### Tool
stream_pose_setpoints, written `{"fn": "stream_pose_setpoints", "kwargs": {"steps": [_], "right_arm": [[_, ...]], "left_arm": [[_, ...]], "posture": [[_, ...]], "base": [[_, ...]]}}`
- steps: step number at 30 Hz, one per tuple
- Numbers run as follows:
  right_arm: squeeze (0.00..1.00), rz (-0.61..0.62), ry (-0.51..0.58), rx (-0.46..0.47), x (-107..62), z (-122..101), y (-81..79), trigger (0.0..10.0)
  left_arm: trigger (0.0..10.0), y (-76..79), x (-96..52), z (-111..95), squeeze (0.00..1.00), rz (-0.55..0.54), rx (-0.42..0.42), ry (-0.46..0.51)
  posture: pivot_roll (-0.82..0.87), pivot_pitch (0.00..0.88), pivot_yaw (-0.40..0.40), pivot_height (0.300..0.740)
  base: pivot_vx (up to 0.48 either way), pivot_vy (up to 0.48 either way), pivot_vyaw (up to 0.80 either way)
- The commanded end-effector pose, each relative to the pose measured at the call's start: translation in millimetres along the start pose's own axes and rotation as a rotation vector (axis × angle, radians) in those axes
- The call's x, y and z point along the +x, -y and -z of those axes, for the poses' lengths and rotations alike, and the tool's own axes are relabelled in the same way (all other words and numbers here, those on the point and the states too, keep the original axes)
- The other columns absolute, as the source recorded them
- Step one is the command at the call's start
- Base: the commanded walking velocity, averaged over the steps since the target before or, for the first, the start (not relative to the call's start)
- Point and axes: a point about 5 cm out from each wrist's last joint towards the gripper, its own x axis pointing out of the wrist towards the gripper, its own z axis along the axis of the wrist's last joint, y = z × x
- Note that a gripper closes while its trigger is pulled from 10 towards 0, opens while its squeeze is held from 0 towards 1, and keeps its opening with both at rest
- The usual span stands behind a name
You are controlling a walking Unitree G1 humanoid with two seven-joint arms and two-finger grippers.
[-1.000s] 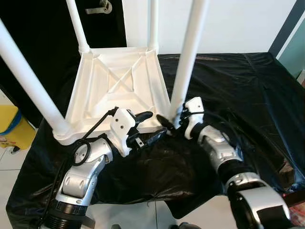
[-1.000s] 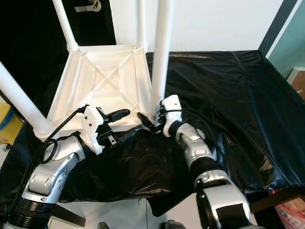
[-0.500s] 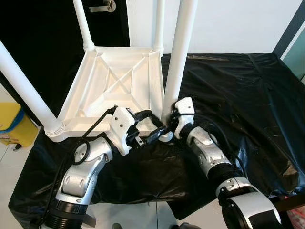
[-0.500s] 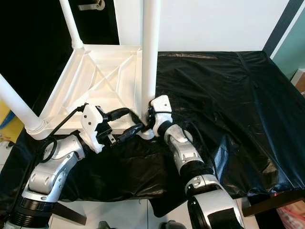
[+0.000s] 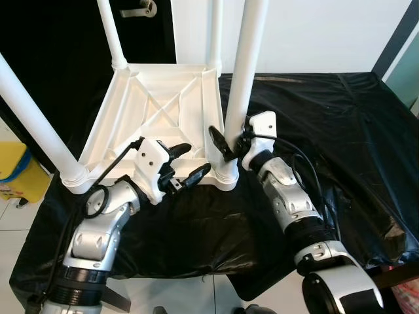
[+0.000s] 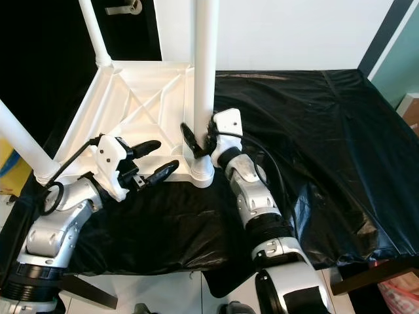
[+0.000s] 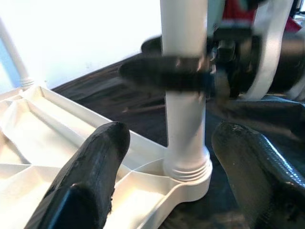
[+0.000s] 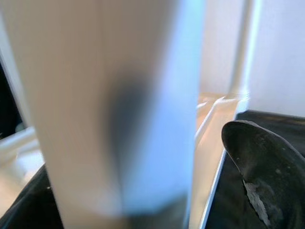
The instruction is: Building children table
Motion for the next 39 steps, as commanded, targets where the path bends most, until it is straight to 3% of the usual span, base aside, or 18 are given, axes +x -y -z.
{"fn": "stream_pose_setpoints", "kwargs": {"steps": [1,10,15,16,20,21,26,27,28,29,39], "right_arm": [[0.00,0.013,0.085,-0.007,13.6,-30.4,-7.9,10.0],[0.00,0.094,0.133,-0.006,20.4,-65.5,-18.4,10.0],[0.00,0.116,0.130,-0.027,20.8,-69.8,-19.1,10.0],[0.00,0.139,0.109,-0.036,20.6,-70.6,-18.7,0.0],[0.00,0.156,0.091,-0.037,20.4,-69.8,-17.9,0.0],[0.00,0.179,0.071,-0.039,20.1,-68.2,-15.7,10.0],[0.00,0.196,0.051,-0.037,19.6,-67.4,-14.4,10.0],[0.00,0.207,0.040,-0.035,19.4,-67.8,-13.5,2.7],[0.00,0.213,0.034,-0.034,19.3,-68.3,-12.9,2.7],[0.00,0.221,0.020,-0.030,18.5,-69.8,-13.2,10.0],[0.00,0.269,-0.051,0.038,13.2,-70.9,-13.5,10.0]], "left_arm": [[10.0,-9.8,-3.6,5.5,0.00,-0.075,0.014,-0.029],[10.0,-20.3,-2.3,11.7,0.00,-0.081,0.024,-0.054],[10.0,-22.0,-1.2,11.6,0.00,-0.079,0.028,-0.055],[10.0,-24.2,0.4,10.8,0.00,-0.075,0.034,-0.055],[10.0,-26.1,1.8,10.1,0.00,-0.072,0.041,-0.054],[10.0,-28.2,3.3,9.1,0.00,-0.068,0.049,-0.054],[10.0,-30.0,4.5,8.5,0.00,-0.065,0.055,-0.053],[10.0,-31.7,5.8,8.5,0.00,-0.062,0.059,-0.053],[10.0,-32.8,6.7,8.5,0.00,-0.060,0.060,-0.053],[10.0,-34.0,7.7,9.5,0.00,-0.057,0.063,-0.052],[10.0,-42.3,21.6,19.4,0.00,-0.109,0.075,-0.091]], "posture": [[-0.06,0.058,-0.053,0.740],[-0.07,0.056,-0.047,0.740],[-0.08,0.057,-0.045,0.740],[-0.08,0.057,-0.045,0.740],[-0.08,0.056,-0.043,0.740],[-0.08,0.056,-0.042,0.740],[-0.08,0.056,-0.042,0.740],[-0.08,0.056,-0.042,0.740],[-0.08,0.055,-0.042,0.740],[-0.08,0.057,-0.042,0.740],[-0.09,0.062,-0.039,0.740]], "base": [[0.000,0.000,0.00],[0.000,0.000,0.00],[0.000,0.000,0.00],[0.000,0.000,0.00],[0.000,0.000,0.00],[0.000,0.000,0.00],[0.000,0.000,0.00],[0.000,0.000,0.00],[0.000,0.000,0.00],[0.000,0.000,0.00],[0.000,0.000,0.00]]}}
